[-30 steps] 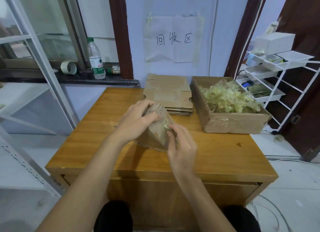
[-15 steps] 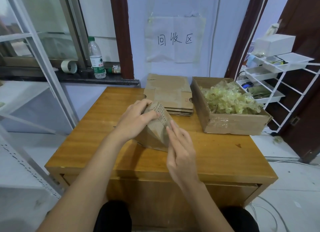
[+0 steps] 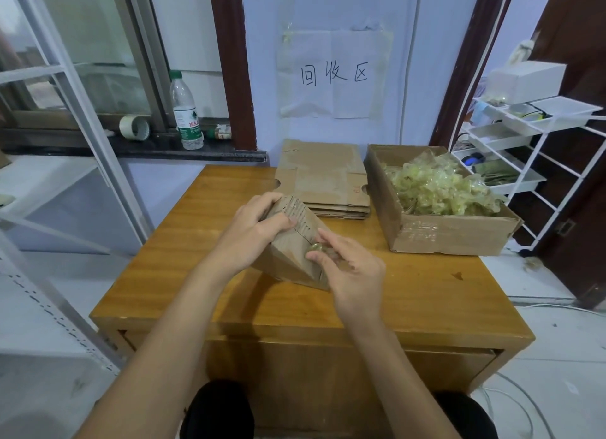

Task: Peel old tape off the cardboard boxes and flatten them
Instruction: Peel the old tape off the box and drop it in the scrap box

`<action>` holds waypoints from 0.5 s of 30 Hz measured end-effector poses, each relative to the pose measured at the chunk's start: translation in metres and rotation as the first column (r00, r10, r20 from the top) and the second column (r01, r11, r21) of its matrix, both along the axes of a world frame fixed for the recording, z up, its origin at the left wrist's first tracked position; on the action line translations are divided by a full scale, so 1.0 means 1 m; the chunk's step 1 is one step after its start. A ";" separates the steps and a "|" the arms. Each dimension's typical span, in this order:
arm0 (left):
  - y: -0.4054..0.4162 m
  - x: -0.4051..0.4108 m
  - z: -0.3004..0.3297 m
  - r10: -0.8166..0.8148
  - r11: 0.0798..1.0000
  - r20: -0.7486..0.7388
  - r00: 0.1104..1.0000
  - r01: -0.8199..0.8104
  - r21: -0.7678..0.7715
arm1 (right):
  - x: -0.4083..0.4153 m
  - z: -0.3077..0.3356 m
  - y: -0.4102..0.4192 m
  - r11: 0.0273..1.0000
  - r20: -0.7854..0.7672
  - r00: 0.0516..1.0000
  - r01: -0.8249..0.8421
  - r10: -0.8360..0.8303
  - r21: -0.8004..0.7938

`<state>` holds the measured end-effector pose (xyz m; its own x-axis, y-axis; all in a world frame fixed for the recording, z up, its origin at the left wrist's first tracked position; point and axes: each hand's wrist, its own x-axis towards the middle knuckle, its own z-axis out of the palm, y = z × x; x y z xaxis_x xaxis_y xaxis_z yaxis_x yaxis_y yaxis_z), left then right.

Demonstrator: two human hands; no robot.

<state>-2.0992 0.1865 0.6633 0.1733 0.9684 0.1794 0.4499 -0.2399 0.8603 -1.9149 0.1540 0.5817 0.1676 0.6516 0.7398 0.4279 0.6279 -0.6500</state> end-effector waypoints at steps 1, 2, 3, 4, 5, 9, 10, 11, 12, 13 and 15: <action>0.001 0.000 0.001 0.000 1.000 0.004 1.000 0.000 -0.003 | 0.000 -0.003 0.001 0.999 0.047 0.998 0.035 -0.036 0.013; 0.001 0.000 0.001 -0.003 1.000 0.004 1.000 0.003 -0.008 | -0.001 -0.007 0.002 0.998 0.081 0.995 0.057 -0.058 0.012; 0.001 -0.001 0.001 -0.009 1.000 0.003 1.000 0.009 -0.012 | -0.002 -0.011 0.001 0.998 0.100 0.993 0.057 -0.056 -0.010; 0.001 -0.001 0.001 -0.017 1.000 0.002 1.000 0.017 -0.016 | -0.003 -0.016 0.000 0.998 0.125 0.991 0.050 -0.045 -0.037; 0.001 -0.002 0.000 -0.023 1.000 0.004 1.000 0.023 -0.018 | -0.004 -0.021 -0.002 0.997 0.163 0.986 0.052 -0.042 -0.060; 0.003 -0.003 -0.002 -0.016 1.000 0.020 1.000 0.016 -0.018 | -0.008 -0.023 -0.005 0.992 0.234 0.966 0.120 -0.107 -0.043; 0.003 -0.003 -0.002 -0.012 1.000 0.019 1.000 0.012 -0.020 | -0.009 -0.022 -0.003 0.990 0.216 0.968 0.138 -0.130 -0.019; 0.003 -0.002 -0.002 -0.010 1.000 0.016 1.000 0.010 -0.024 | -0.009 -0.021 -0.002 0.988 0.203 0.967 0.156 -0.154 0.009; 0.003 -0.002 -0.001 -0.009 1.000 0.013 1.000 0.009 -0.028 | -0.010 -0.020 0.000 0.985 0.202 0.964 0.171 -0.175 0.038; 0.002 -0.002 -0.001 -0.008 0.999 0.011 1.000 0.009 -0.031 | -0.010 -0.020 0.000 0.983 0.209 0.961 0.174 -0.184 0.064; 0.002 -0.003 0.001 -0.008 0.999 0.012 1.000 0.008 -0.033 | -0.010 -0.017 -0.001 0.982 0.210 0.961 0.168 -0.181 0.082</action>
